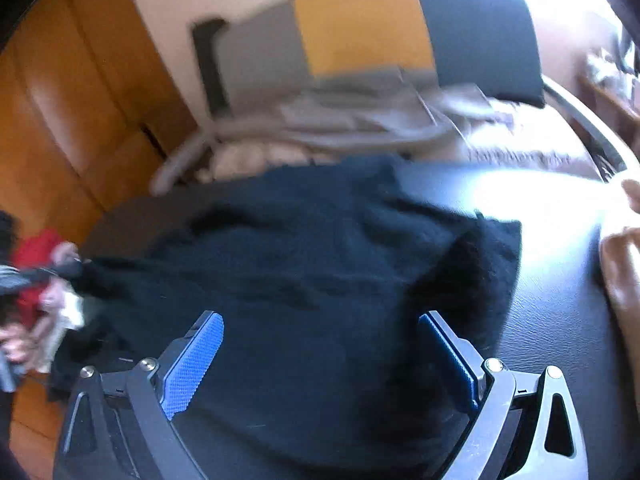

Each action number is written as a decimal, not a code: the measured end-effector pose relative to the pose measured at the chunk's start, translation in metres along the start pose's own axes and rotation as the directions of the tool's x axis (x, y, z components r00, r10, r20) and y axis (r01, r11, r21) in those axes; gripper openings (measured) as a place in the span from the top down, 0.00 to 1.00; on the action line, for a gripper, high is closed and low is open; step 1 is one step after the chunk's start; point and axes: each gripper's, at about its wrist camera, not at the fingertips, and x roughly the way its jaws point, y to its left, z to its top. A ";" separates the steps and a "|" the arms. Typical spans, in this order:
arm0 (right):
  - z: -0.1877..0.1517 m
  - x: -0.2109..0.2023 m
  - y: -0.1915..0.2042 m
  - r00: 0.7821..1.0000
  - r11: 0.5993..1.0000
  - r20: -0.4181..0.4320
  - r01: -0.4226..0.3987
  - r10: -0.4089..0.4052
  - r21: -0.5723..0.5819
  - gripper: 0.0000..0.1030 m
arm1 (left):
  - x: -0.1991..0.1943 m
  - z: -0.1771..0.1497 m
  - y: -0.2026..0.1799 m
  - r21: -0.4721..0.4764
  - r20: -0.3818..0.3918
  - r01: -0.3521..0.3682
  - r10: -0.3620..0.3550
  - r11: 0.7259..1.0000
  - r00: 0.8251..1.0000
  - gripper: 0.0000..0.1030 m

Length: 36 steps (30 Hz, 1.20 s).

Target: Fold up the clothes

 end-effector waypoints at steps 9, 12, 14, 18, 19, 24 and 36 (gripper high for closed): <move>-0.023 -0.048 -0.111 0.968 0.950 0.041 0.235 -0.248 0.208 0.07 | 0.020 0.007 -0.012 0.036 -0.033 -0.003 0.004 0.999 0.999 0.97; -0.027 -0.081 -0.107 0.974 0.962 0.107 0.177 -0.202 0.206 0.07 | 0.032 0.002 -0.004 0.007 -0.061 -0.024 0.025 1.000 0.998 0.97; -0.026 -0.089 -0.086 0.983 0.983 0.142 0.096 -0.119 0.155 0.07 | 0.033 -0.001 -0.003 0.011 -0.070 -0.048 0.049 0.999 0.996 0.97; -0.022 -0.082 -0.028 0.987 0.998 0.152 -0.061 0.059 0.005 0.07 | 0.029 -0.002 -0.002 0.021 -0.080 -0.073 0.074 0.997 0.994 0.97; -0.021 -0.073 -0.014 0.988 0.997 0.136 -0.074 0.077 -0.030 0.07 | 0.026 -0.001 -0.003 0.025 -0.078 -0.071 0.072 0.997 0.994 0.97; -0.030 -0.028 0.001 0.999 0.997 0.046 0.013 -0.009 -0.078 0.07 | 0.012 0.006 -0.005 0.039 -0.068 -0.031 0.034 0.999 0.997 0.97; -0.061 -0.023 -0.083 0.977 0.976 -0.007 0.212 -0.212 0.057 0.00 | 0.059 -0.015 0.068 -0.158 -0.211 -0.179 0.144 0.971 0.967 0.84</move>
